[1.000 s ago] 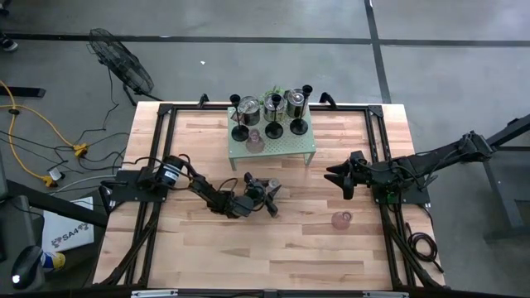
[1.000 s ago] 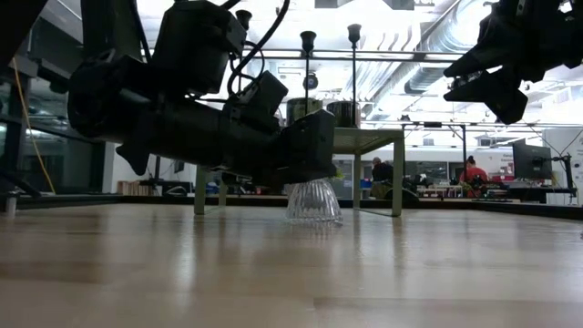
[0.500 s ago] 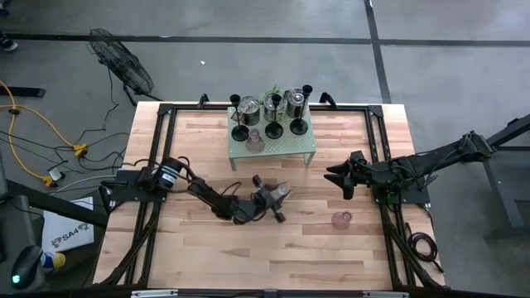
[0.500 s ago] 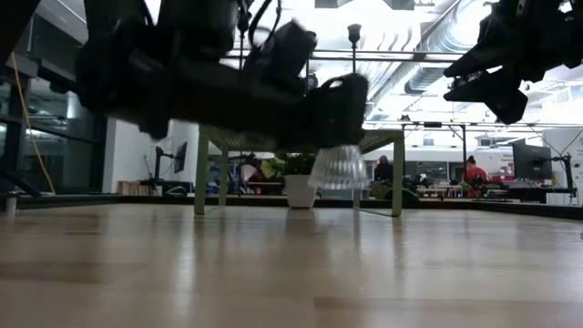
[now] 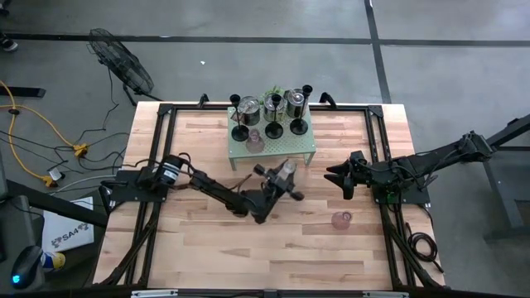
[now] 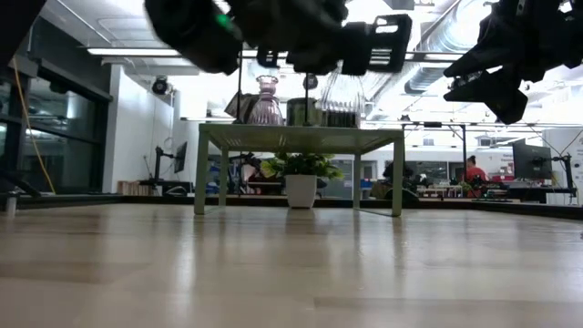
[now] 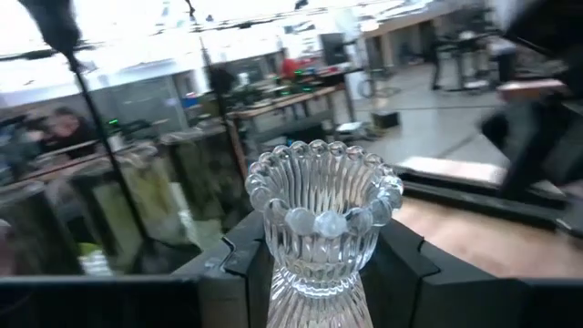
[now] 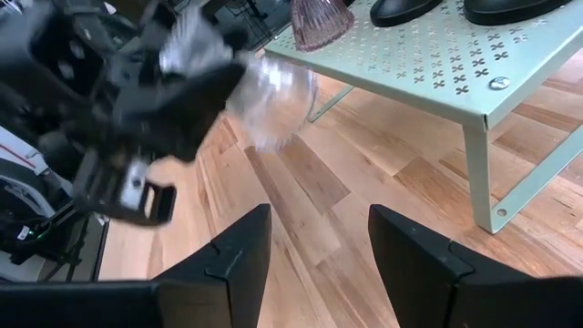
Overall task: Pick & Place candle stick holders
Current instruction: Put the transparent candle holder on the shelf
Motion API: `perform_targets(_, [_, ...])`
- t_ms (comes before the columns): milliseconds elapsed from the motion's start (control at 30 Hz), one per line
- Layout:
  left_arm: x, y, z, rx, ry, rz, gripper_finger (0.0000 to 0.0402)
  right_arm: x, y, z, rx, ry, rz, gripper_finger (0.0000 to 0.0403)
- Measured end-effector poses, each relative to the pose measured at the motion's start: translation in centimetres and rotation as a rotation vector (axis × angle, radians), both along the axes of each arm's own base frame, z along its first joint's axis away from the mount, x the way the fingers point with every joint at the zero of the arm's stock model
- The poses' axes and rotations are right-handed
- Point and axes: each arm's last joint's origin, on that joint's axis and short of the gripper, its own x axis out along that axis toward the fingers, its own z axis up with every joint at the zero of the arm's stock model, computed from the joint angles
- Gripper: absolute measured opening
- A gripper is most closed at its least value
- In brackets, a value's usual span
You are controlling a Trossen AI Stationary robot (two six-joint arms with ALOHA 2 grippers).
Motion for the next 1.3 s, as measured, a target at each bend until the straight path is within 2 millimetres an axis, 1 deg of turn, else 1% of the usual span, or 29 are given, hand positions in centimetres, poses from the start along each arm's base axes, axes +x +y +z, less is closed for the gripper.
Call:
perform_targets(200, [1.1, 2.1, 2.6, -0.047, -0.039, 0.154, 0.0121, 0.0, 0.0, 0.0, 0.0, 0.0, 0.0, 0.0178])
perform_targets(300, [1.4, 3.0, 3.3, -0.072, -0.062, 0.212, 0.0121, 0.0, 0.0, 0.0, 0.0, 0.0, 0.0, 0.0178])
perform_targets(433, [1.6, 4.4, 3.8, -0.095, -0.082, 0.272, 0.0121, 0.0, 0.0, 0.0, 0.0, 0.0, 0.0, 0.0178])
perform_targets(600, [1.8, 6.2, 3.8, -0.116, -0.101, 0.34, 0.0121, 0.0, 0.0, 0.0, 0.0, 0.0, 0.0, 0.0178])
perform_targets(767, [1.9, 7.3, 3.8, -0.129, -0.134, 0.365, 0.0121, 0.0, 0.0, 0.0, 0.0, 0.0, 0.0, 0.0178])
perform_targets(933, [2.0, 7.4, 3.5, -0.145, -0.166, 0.364, 0.0121, 0.0, 0.0, 0.0, 0.0, 0.0, 0.0, 0.0178])
perform_targets(1133, [2.3, 7.4, 3.2, -0.143, -0.18, 0.324, 0.0121, 0.0, 0.0, 0.0, 0.0, 0.0, 0.0, 0.0178])
perform_targets(1300, [2.5, 8.1, 2.8, -0.147, -0.18, 0.334, 0.0121, 0.0, 0.0, 0.0, 0.0, 0.0, 0.0, 0.0178])
